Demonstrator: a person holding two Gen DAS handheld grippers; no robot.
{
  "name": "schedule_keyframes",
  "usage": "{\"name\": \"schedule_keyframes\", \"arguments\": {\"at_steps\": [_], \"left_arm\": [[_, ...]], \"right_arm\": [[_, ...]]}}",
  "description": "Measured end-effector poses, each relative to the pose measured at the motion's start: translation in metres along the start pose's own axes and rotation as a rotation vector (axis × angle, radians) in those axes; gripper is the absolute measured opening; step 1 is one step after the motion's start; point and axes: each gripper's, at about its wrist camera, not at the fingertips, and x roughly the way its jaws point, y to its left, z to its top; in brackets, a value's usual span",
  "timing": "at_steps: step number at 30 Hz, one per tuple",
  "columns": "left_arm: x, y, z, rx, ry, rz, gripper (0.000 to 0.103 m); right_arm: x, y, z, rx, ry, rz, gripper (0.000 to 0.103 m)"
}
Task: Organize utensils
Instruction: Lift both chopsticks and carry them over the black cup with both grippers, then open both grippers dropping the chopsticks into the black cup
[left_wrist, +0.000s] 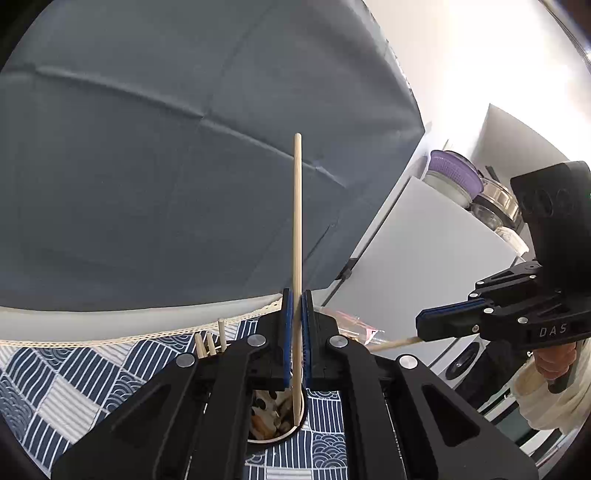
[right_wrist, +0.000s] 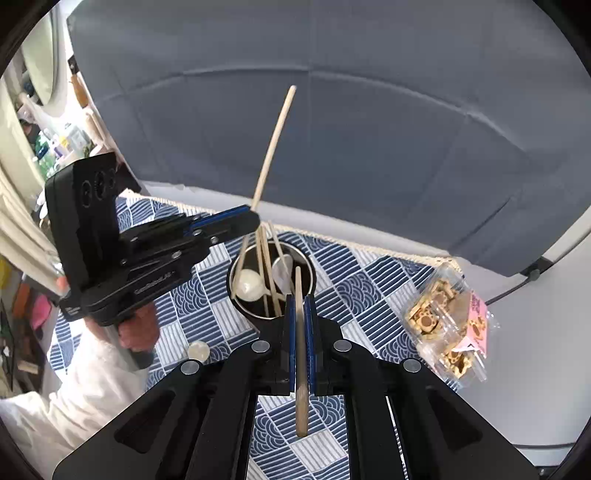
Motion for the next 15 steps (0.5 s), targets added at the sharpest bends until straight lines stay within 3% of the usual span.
{"name": "schedule_keyframes", "arguments": {"at_steps": [9,15], "left_arm": [[0.016,0.010,-0.027,0.014,0.036,0.009,0.005],[0.011,0.014,-0.040,0.020,0.063,0.036,0.007]], "right_arm": [[0.046,-0.004,0.000,0.012,0.086,0.029,0.005],[0.067,-0.006,0.012,0.040,0.071,0.045,0.007]]}}
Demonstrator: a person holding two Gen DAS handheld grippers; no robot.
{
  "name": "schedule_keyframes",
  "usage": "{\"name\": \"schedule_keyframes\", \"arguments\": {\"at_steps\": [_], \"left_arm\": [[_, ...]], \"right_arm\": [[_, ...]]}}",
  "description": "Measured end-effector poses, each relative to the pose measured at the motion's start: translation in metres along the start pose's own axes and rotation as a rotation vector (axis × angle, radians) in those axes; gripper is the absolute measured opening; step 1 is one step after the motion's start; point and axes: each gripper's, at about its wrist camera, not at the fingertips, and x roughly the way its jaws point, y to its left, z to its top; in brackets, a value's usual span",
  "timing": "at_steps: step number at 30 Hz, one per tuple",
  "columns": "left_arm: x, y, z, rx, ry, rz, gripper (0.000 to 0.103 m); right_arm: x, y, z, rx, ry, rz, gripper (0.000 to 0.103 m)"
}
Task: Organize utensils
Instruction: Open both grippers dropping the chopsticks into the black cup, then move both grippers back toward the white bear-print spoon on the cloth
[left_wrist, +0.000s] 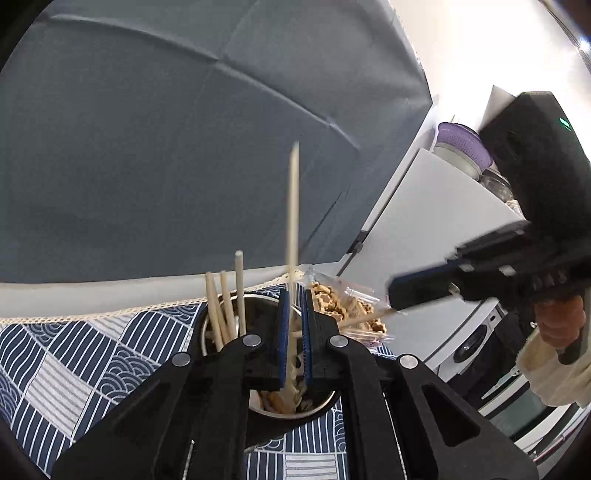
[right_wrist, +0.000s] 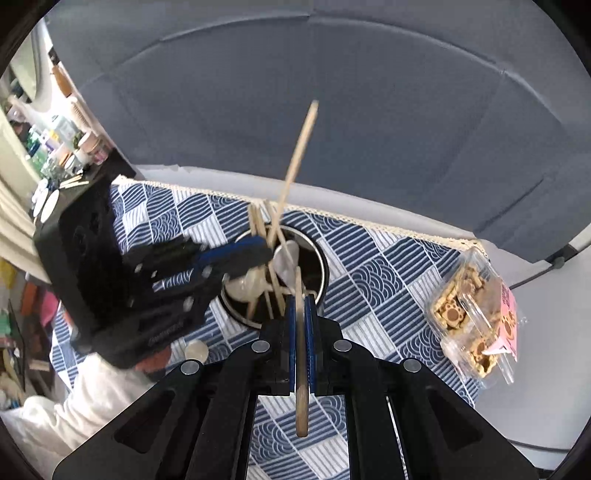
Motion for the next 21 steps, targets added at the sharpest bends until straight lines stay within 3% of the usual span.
{"name": "schedule_keyframes", "arguments": {"at_steps": [2,4,5,7,9,11,14,21], "left_arm": [[-0.006,-0.005,-0.001,0.020,0.008,0.024,0.041],[-0.011,-0.009,-0.003,0.038,0.007,0.065,0.059],[-0.015,-0.012,-0.003,0.047,0.013,0.080,0.065],[-0.022,-0.018,-0.005,0.061,0.025,0.127,0.071],[-0.027,-0.021,-0.006,0.066,0.040,0.162,0.079],[-0.033,-0.027,-0.009,0.066,0.056,0.210,0.091],[-0.037,-0.038,-0.012,0.069,0.068,0.269,0.096],[-0.054,-0.061,-0.028,0.066,0.085,0.409,0.097]], "right_arm": [[0.002,-0.003,0.005,0.011,-0.018,-0.017,0.016],[-0.003,-0.008,0.008,0.026,-0.056,-0.031,0.038],[-0.007,-0.009,0.008,0.027,-0.078,-0.034,0.050],[-0.015,-0.011,0.007,0.022,-0.106,-0.043,0.058],[-0.023,-0.013,0.002,0.018,-0.134,-0.041,0.073],[-0.028,-0.014,-0.002,0.013,-0.148,-0.036,0.079],[-0.034,-0.013,-0.013,0.007,-0.161,-0.025,0.085],[-0.041,-0.010,-0.044,-0.025,-0.152,0.002,0.085]]}}
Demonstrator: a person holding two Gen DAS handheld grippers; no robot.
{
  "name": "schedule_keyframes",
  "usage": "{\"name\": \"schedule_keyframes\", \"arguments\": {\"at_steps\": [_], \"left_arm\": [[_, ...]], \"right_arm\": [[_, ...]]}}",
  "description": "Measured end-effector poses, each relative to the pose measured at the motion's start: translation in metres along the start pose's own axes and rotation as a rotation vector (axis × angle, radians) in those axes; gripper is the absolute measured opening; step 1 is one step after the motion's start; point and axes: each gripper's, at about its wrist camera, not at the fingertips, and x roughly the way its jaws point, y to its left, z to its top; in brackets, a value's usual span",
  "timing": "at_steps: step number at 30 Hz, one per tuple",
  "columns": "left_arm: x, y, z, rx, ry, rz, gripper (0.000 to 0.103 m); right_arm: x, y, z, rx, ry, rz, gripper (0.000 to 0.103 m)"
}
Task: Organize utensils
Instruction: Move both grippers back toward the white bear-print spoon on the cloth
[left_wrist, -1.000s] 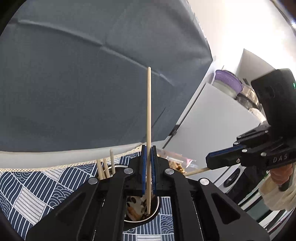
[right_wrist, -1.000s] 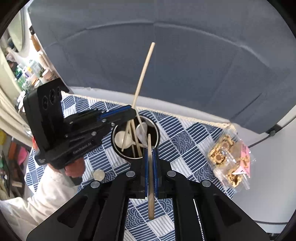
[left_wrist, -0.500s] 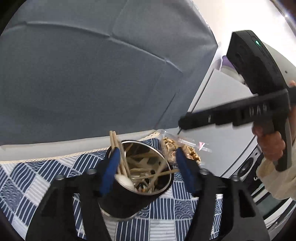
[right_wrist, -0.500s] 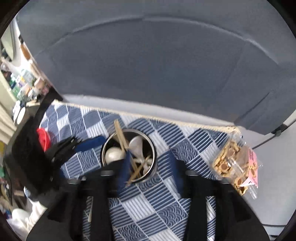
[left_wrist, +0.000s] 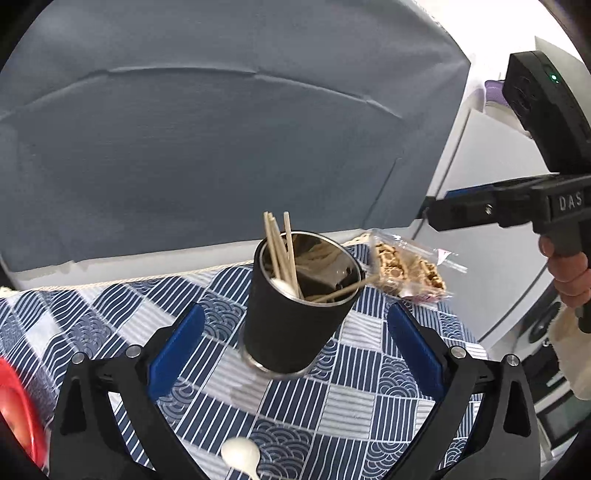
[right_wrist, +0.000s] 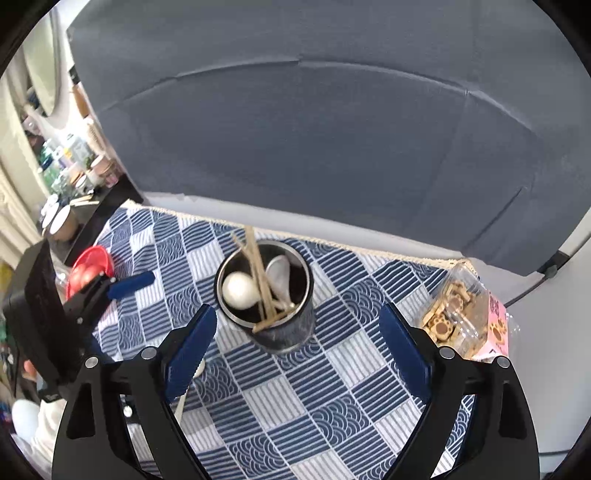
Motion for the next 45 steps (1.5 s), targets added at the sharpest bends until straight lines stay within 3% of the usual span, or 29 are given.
{"name": "schedule_keyframes", "arguments": {"at_steps": [14,24,32,45], "left_arm": [[-0.047,-0.027,-0.049,-0.036,0.039,0.169,0.097],[-0.072,-0.035,-0.087,-0.041,0.081,0.279,0.097],[-0.081,-0.018,-0.117,-0.084,0.140,0.318,0.097],[-0.072,0.035,-0.163,-0.158,0.256,0.309,0.097]], "right_arm": [[-0.022,0.002,-0.066,-0.017,0.025,0.068,0.086],[-0.010,0.030,-0.095,-0.088,0.066,0.117,0.086],[0.025,0.070,-0.105,-0.160,0.126,0.156,0.086],[0.113,0.129,-0.103,-0.219,0.273,0.152,0.086]]}}
